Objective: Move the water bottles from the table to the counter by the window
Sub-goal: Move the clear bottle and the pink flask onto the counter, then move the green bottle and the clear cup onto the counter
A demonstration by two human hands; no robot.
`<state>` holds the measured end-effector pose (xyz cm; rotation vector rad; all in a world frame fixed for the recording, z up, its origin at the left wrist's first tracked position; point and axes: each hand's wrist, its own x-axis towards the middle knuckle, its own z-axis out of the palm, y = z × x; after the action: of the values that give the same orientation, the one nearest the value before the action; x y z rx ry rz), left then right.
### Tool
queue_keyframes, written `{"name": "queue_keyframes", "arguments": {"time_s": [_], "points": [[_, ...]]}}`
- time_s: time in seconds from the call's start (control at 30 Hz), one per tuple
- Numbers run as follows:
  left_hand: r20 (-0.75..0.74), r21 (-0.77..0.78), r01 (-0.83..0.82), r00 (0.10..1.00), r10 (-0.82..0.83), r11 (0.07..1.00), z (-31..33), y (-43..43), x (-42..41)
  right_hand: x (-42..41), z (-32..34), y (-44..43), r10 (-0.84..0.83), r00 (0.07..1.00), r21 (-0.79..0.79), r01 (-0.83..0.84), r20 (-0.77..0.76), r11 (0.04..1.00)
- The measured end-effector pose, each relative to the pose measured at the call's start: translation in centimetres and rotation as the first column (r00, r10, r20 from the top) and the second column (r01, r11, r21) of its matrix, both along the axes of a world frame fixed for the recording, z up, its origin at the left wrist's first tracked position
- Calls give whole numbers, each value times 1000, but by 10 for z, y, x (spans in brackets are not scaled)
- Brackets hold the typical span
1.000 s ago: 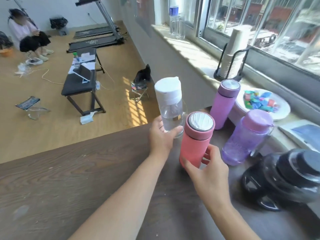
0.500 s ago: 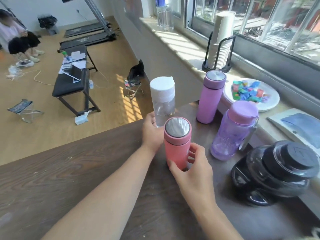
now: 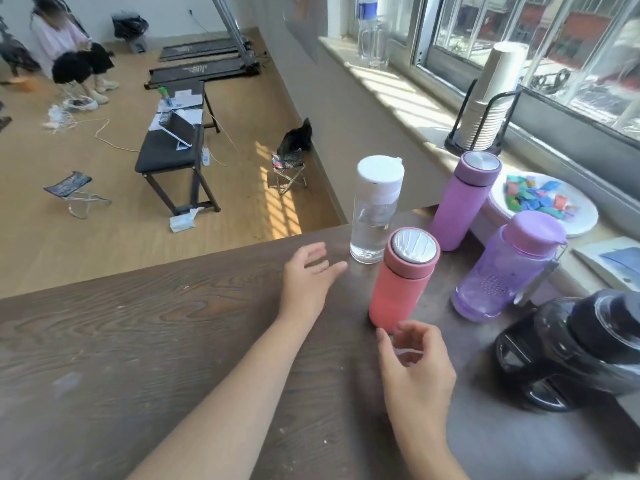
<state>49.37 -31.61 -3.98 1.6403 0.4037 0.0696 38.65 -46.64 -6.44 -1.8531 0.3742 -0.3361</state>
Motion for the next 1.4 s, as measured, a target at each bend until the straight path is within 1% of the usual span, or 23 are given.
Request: {"name": "queue_keyframes", "arguments": {"time_s": [0.1, 0.17, 0.23, 0.33, 0.43, 0.6, 0.77, 0.83, 0.87, 0.93, 1.0, 1.07, 1.1, 1.13, 1.17, 1.23, 1.33, 1.4], "points": [[48, 78, -72, 997, 68, 994, 7, 44, -44, -6, 10, 30, 149, 988, -13, -148, 31, 989], [62, 97, -133, 990, 127, 986, 14, 78, -81, -10, 18, 60, 263, 965, -23, -262, 23, 965], [59, 92, -222, 974, 217, 971, 18, 115, -121, -17, 27, 97, 373, 928, -29, -373, 6, 927], [36, 103, -359, 933, 358, 927, 19, 172, -182, -32, 39, 160, 536, 844, -10, -536, -4, 844], [32, 117, -497, 867, 497, 860, 19, 227, -245, -55, 48, 228, 688, 726, -19, -688, 6, 726], [32, 117, -700, 711, 702, 704, 13, 309, -342, -106, 51, 341, 872, 489, -66, -870, 5, 488], [-3, 124, -815, 570, 822, 566, 3, 356, -431, -170, 40, 438, 967, 245, -129, -963, -65, 235], [-22, 148, -860, 491, 871, 488, -4, 364, -465, -195, 35, 469, 979, 159, -122, -982, -123, 144], [-27, 166, -886, 435, 900, 434, -8, 367, -480, -207, 32, 484, 981, 129, -118, -987, -143, 113], [-34, 227, -927, 298, 954, 298, -15, 370, -506, -225, 26, 514, 982, 109, -111, -990, -154, 92], [-29, 307, -939, 155, 988, 156, -23, 372, -524, -238, 20, 542, 981, 116, -94, -990, -157, 102], [-28, 358, -932, 49, 998, 56, -29, 376, -536, -247, 16, 565, 978, 132, -61, -990, -159, 124], [-20, 363, -931, 20, 1000, 25, -33, 379, -539, -250, 14, 574, 978, 140, -39, -990, -154, 136], [-2, 358, -934, 12, 1000, 12, -38, 384, -542, -251, 14, 582, 978, 148, -14, -989, -145, 148], [22, 355, -935, 27, 999, 17, -42, 388, -544, -253, 12, 589, 978, 160, 7, -987, -134, 162], [64, 340, -938, 86, 994, 59, -44, 395, -545, -255, 9, 599, 974, 193, 16, -980, -119, 196], [149, 322, -940, 167, 975, 111, -44, 402, -543, -255, 4, 610, 967, 234, -14, -972, -98, 233], [185, 315, -940, 199, 963, 133, -43, 408, -541, -256, 2, 614, 963, 251, -55, -967, -94, 247]]}}
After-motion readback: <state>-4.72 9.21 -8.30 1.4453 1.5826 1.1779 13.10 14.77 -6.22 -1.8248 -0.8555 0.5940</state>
